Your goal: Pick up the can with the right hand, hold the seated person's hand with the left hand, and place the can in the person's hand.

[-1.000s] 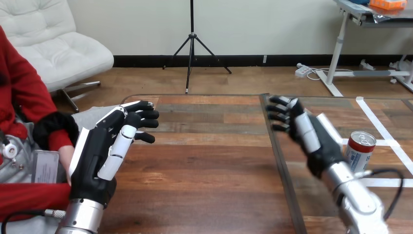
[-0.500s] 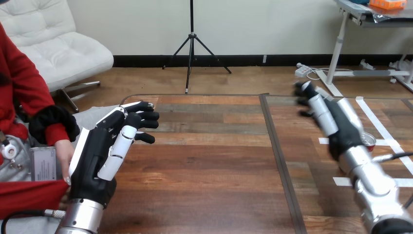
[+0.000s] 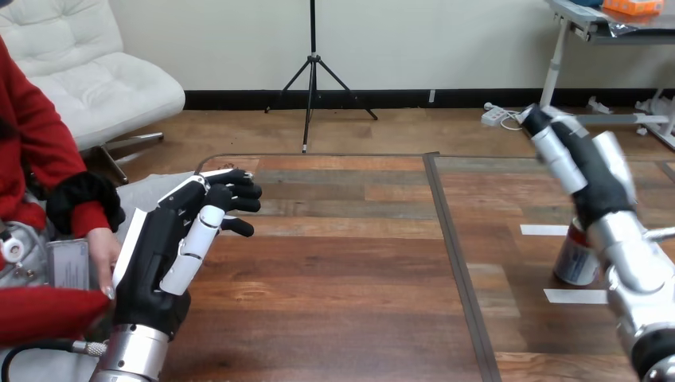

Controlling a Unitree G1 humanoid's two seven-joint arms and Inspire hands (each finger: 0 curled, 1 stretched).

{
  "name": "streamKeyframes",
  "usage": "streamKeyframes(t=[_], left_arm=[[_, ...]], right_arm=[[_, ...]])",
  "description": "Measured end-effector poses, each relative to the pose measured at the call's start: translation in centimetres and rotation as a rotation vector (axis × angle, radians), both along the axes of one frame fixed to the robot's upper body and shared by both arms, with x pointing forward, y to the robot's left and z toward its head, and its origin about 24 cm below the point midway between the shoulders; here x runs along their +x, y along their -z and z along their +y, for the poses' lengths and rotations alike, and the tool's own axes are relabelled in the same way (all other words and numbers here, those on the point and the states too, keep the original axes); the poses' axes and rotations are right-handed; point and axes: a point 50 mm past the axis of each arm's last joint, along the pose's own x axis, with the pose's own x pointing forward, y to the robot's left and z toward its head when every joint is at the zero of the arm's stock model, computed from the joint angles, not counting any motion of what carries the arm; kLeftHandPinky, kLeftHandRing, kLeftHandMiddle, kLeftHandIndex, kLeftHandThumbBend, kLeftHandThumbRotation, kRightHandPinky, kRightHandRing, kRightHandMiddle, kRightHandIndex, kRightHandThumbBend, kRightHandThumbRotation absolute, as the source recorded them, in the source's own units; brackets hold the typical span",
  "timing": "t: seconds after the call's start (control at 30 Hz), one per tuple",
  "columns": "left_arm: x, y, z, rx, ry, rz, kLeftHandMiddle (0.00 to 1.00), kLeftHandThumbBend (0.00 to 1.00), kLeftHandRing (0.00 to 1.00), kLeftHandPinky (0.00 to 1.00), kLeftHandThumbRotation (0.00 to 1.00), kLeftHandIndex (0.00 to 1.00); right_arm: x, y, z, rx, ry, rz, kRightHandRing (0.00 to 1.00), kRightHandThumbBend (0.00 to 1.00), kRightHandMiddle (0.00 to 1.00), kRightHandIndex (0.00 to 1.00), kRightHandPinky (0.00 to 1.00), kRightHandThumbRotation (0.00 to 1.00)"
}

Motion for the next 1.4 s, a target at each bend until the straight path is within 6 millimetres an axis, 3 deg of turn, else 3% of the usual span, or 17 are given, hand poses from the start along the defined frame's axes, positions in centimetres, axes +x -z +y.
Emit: streamKeyframes(t=[0.5, 1.03, 1.4], left_arm=[[0.0, 0.0, 0.0, 0.002, 0.006, 0.000, 0.64, 0.58, 0.64, 0.50, 0.79, 0.62], [0.0, 0.0, 0.0, 0.000, 0.006, 0.000, 0.64, 0.60, 0.63, 0.49, 0.78, 0.60], [0.0, 0.0, -0.2, 0.001, 0.015, -0.001, 0.62, 0.57, 0.62, 0.48, 0.78, 0.58]], right_arm=[[0.5, -1.8, -2.0, -0.058, 0.082, -0.006, 0.87, 0.87, 0.85, 0.88, 0.85, 0.87], [0.0, -1.2, -3.5, -0.066, 0.146, 0.072, 0.92, 0.85, 0.93, 0.91, 0.86, 0.86], [-0.3, -0.7, -4.1, -0.086, 0.186, 0.122, 0.91, 0.97, 0.93, 0.91, 0.81, 0.78]])
